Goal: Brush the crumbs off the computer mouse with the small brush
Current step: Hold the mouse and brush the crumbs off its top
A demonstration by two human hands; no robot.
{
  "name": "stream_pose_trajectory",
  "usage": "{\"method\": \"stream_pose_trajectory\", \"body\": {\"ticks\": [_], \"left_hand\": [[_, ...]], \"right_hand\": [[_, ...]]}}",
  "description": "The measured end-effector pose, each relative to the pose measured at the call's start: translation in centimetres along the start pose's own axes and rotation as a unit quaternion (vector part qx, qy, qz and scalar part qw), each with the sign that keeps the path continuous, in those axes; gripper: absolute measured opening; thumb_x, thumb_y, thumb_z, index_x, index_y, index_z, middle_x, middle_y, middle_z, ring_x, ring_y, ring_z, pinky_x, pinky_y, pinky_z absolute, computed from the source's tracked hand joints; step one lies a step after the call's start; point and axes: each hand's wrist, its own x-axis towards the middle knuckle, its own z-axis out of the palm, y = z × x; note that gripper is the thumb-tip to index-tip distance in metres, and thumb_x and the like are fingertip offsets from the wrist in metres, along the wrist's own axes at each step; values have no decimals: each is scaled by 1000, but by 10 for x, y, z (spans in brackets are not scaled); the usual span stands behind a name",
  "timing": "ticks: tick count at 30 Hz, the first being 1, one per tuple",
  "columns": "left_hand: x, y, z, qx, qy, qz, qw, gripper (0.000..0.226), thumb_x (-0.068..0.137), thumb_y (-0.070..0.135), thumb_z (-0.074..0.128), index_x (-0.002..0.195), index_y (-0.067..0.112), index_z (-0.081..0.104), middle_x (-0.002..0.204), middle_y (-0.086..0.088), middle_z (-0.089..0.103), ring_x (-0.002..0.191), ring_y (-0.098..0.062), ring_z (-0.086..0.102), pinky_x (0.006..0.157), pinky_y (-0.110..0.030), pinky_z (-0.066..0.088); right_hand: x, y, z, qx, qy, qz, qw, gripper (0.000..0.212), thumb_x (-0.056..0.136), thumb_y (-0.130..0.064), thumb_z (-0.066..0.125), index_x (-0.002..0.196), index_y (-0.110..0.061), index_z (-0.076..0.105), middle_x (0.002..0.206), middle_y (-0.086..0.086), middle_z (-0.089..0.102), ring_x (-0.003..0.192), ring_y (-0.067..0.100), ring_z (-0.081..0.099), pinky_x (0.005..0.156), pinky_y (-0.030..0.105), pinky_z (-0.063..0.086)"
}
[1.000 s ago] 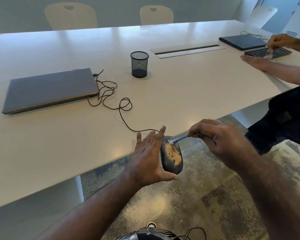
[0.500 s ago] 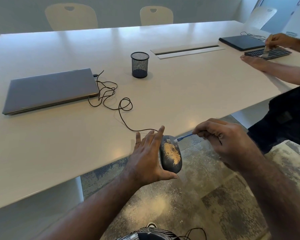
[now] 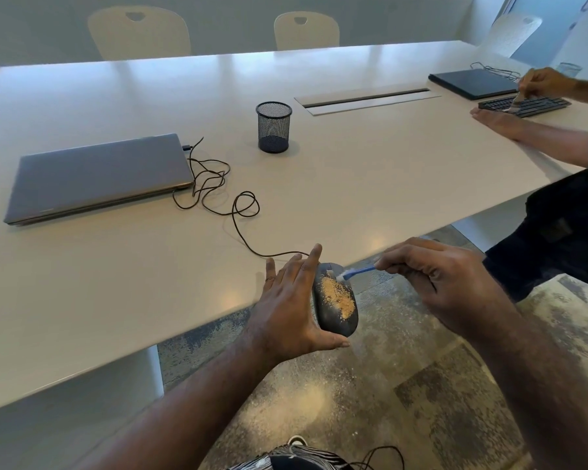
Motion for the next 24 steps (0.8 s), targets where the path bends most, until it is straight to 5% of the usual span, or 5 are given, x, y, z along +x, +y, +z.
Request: {"method": "stream_pose_trajectory", "body": {"ticks": [6,11,18,24], "left_hand": [[0,-2,-1,-3,8,-2,1000,142,54,78,75,151,34,-19,163,-1,13,150,-13,-2,117,-39,-22],[0,1,1,-5,9,2,1000,142,55,75,77,151,34,-19,163,-1,12,149,-10,-4,114,-34,-26],[-1,-3,0,-3,12,-4,1000,142,54,78,75,150,36,-21,163,-1,13,150,-12,-1,113,-33,-27],[2,0,0,-3,16,3,1000,142,54,77,76,152,33,-17,162,-1,15,150,-12,0,116,-36,-24]], "right_hand": [[-4,7,-3,-13,-4,28,1000,29,82,3,70,99,-20,74,93,-12,68,84,3,65,78,16,53],[-1,2,1,-3,17,13,1000,25,86,0,66,103,-18,72,97,-9,70,88,7,67,74,31,59],[-3,7,-3,-1,-3,43,999,29,84,3,69,99,-21,73,93,-14,69,84,3,66,77,23,56],[1,0,2,7,9,21,1000,23,87,-3,65,103,-17,72,96,-8,70,85,8,68,72,35,59]]}}
